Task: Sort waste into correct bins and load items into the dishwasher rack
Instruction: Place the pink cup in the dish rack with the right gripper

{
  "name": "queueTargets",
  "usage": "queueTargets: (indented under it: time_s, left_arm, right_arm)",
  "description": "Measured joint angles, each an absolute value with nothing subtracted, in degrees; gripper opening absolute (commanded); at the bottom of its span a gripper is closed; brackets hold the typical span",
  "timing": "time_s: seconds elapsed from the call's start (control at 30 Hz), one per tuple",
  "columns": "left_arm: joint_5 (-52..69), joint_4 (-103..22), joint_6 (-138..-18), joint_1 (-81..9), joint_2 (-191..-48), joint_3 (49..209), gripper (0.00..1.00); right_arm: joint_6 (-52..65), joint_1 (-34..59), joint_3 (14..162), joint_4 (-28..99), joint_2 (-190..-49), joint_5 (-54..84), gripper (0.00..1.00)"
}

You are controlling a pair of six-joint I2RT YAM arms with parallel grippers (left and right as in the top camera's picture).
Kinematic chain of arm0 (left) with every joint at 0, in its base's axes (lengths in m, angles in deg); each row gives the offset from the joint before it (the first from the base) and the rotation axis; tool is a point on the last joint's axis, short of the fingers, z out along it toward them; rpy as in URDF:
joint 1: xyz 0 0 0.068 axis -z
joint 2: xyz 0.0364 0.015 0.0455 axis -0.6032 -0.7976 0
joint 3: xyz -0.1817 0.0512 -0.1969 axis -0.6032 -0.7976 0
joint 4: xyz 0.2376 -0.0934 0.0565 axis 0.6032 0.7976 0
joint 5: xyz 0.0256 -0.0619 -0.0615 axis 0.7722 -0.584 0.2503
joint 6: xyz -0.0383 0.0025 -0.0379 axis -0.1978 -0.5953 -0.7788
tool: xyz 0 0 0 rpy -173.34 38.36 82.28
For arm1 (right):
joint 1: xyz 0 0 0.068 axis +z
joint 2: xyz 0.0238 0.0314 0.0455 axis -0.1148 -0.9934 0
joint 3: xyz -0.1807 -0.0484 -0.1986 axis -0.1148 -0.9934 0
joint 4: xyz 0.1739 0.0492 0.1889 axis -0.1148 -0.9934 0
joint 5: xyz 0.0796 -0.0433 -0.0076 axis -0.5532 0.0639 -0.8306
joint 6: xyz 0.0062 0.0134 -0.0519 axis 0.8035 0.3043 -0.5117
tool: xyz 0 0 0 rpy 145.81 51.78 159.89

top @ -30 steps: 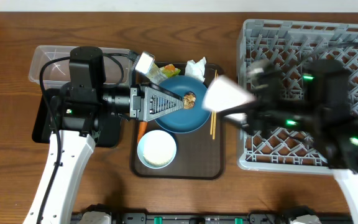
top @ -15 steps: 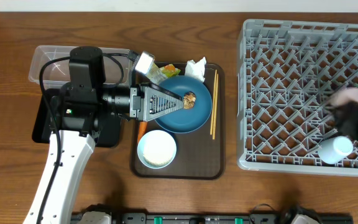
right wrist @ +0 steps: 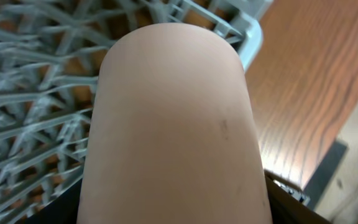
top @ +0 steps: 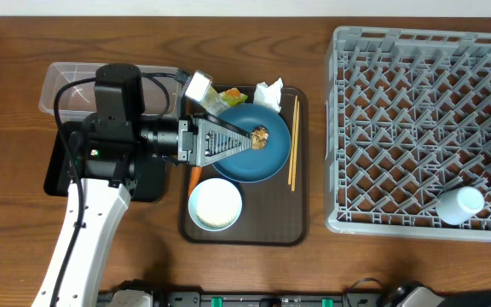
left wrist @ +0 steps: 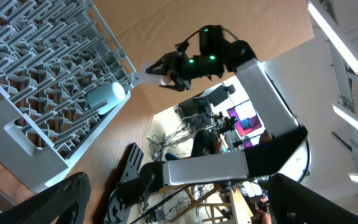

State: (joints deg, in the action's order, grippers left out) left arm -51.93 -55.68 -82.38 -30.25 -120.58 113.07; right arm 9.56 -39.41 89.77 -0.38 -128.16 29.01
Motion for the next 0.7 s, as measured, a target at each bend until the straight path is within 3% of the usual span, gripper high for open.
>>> queueTargets:
  time_s: [0.3,0.5,0.7]
  left_arm:
    - [-51.9,-55.7,-82.4,-30.2,-120.6,113.1,0.91]
    - [-51.9,-55.7,-82.4,-30.2,-120.6,113.1,0.91]
    - [-51.9,-55.7,-82.4,-30.2,-120.6,113.1,0.92]
  right_arm:
    - [10.3,-40.9,89.8,0.1,-141.7,29.0,0.60]
    - [10.7,-40.9,89.7,0.1,-148.6,26.9,0.83]
    - [8.4,-40.9,89.7,-0.1,-147.9,20.6,0.85]
